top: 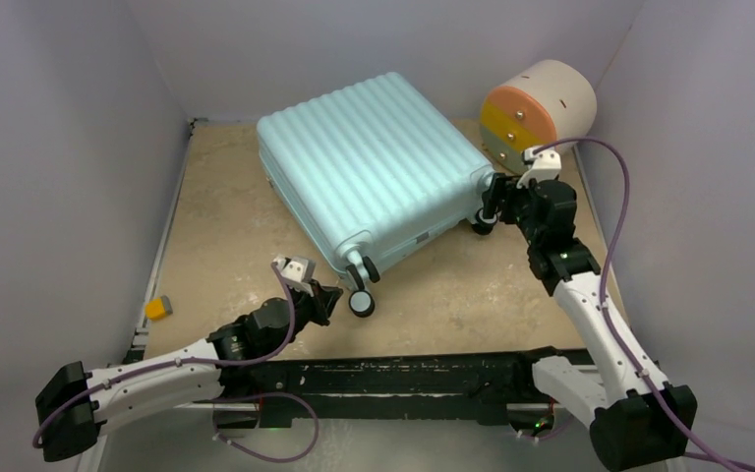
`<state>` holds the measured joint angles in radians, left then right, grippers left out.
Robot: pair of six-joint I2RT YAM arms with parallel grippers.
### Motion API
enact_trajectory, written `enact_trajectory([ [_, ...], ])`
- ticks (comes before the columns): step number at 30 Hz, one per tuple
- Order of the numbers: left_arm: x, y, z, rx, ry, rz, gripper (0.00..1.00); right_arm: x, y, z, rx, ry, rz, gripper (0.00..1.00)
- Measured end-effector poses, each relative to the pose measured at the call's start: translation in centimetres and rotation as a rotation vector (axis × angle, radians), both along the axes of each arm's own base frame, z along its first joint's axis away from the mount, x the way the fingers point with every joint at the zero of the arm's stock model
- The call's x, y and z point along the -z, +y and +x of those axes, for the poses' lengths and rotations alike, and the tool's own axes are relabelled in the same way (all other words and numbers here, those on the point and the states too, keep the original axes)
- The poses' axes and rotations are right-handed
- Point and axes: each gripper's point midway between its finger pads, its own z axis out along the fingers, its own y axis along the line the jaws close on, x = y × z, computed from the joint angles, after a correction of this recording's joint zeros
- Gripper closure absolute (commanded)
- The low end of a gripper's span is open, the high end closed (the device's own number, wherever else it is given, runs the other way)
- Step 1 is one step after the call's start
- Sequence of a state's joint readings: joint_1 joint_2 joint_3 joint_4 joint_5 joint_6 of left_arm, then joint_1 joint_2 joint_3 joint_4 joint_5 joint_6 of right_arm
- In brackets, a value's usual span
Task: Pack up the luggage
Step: Zip the luggage at the center of the board.
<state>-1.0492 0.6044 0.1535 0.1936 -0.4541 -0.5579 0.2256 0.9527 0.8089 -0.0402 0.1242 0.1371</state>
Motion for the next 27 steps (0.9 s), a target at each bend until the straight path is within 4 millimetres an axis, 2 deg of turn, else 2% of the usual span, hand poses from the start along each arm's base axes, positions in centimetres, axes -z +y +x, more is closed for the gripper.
enact_trajectory([
  [4, 0.0, 0.0, 0.0, -0.005, 0.002, -0.004, 1.00, 0.4, -2.2, 1.1, 0.019, 0.011, -0.026, 0.25],
  [12, -0.3, 0.3, 0.0, -0.012, 0.000, -0.014, 1.00, 3.1, -1.2, 2.5, -0.123, 0.068, -0.081, 0.26],
  [15, -0.3, 0.5, -0.1, -0.019, 0.004, -0.018, 1.00, 3.8, -1.2, 2.9, -0.149, 0.083, -0.104, 0.32],
  [17, -0.3, 0.7, -0.1, -0.023, 0.007, -0.021, 1.00, 4.2, -1.0, 3.0, -0.171, 0.089, -0.118, 0.40],
  [20, -0.5, 0.9, -0.2, -0.027, 0.009, -0.018, 1.00, 4.3, -0.7, 3.0, -0.204, 0.083, -0.135, 0.61],
  [23, -0.7, 1.1, -0.2, -0.038, 0.018, -0.014, 1.00, 3.6, -0.3, 2.9, -0.247, 0.055, -0.158, 0.71],
  [25, -0.9, 1.3, -0.3, -0.046, 0.030, -0.018, 1.00, 3.6, -0.3, 2.9, -0.253, 0.051, -0.173, 0.82],
  [27, -1.2, 1.5, -0.3, -0.054, 0.039, -0.023, 1.00, 3.5, -0.3, 2.9, -0.256, 0.049, -0.176, 1.00],
])
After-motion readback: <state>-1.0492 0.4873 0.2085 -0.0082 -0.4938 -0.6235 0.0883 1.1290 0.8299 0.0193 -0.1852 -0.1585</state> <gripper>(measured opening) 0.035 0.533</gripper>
